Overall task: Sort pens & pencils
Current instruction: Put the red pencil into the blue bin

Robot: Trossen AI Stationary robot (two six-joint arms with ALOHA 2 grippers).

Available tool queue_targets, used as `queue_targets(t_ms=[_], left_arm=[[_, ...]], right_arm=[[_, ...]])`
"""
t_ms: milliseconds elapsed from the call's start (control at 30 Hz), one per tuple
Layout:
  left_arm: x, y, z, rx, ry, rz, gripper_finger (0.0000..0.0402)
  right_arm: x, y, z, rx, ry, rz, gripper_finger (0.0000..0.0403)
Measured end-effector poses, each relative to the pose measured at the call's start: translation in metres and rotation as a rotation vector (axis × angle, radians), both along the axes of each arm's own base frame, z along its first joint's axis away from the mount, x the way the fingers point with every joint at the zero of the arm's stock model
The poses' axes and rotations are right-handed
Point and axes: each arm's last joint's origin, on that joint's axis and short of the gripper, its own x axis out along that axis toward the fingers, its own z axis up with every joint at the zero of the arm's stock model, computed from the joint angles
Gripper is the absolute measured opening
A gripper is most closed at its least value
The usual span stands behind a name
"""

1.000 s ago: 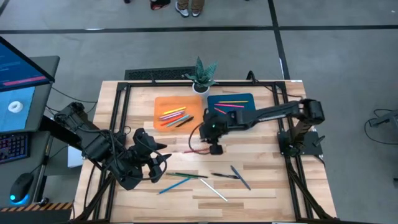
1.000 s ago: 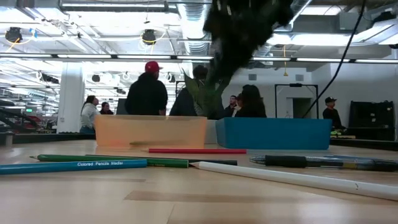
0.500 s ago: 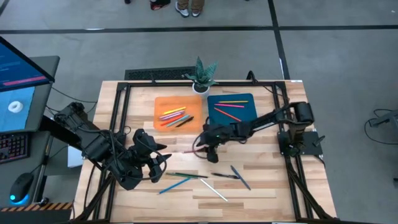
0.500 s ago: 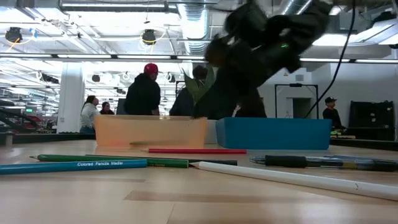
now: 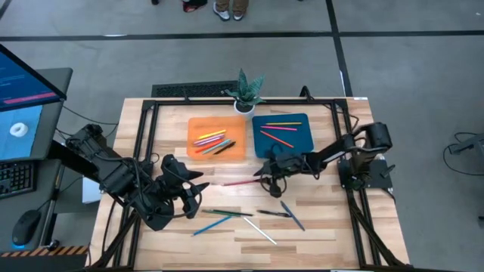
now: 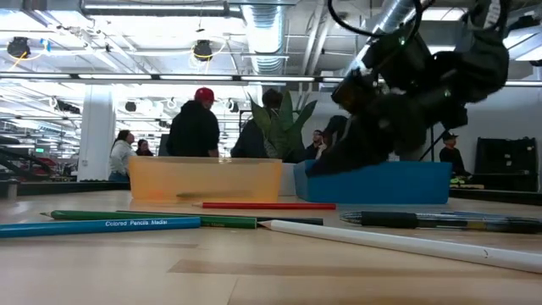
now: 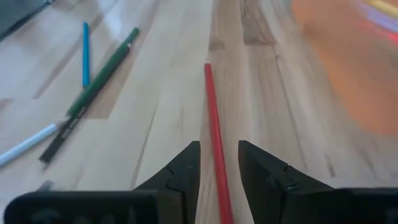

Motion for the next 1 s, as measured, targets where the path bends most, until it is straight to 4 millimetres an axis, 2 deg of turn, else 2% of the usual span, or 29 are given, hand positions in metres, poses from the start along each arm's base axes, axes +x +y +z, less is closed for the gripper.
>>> queue_targets(t_ms=[300,567,733,933,1000], left_arm=[[0.0,0.0,0.0,-0.03,-0.018,0.025,0.0167],[0.0,0.0,0.0,-0.037,-0.022,0.03,0.0167],[0.0,0.0,0.0,-0.038,-0.022,0.031,0.0167],[0.0,0.0,0.0,-0.036,-0.021,0.03,0.0167],[0.0,0.0,0.0,-0.032,-0.019,0.027,0.0167]], right_arm=[[0.004,-0.001,-0.036,-0.009,0.018,-0.023,0.0129],[0.005,-0.001,-0.049,-0.01,0.048,-0.063,0.0118],[0.004,-0.002,-0.049,-0.01,0.053,-0.074,0.0086],[0.004,0.0,-0.05,-0.019,0.056,-0.069,0.0021],[0.004,0.002,-0.049,-0.02,0.055,-0.064,0.0019]])
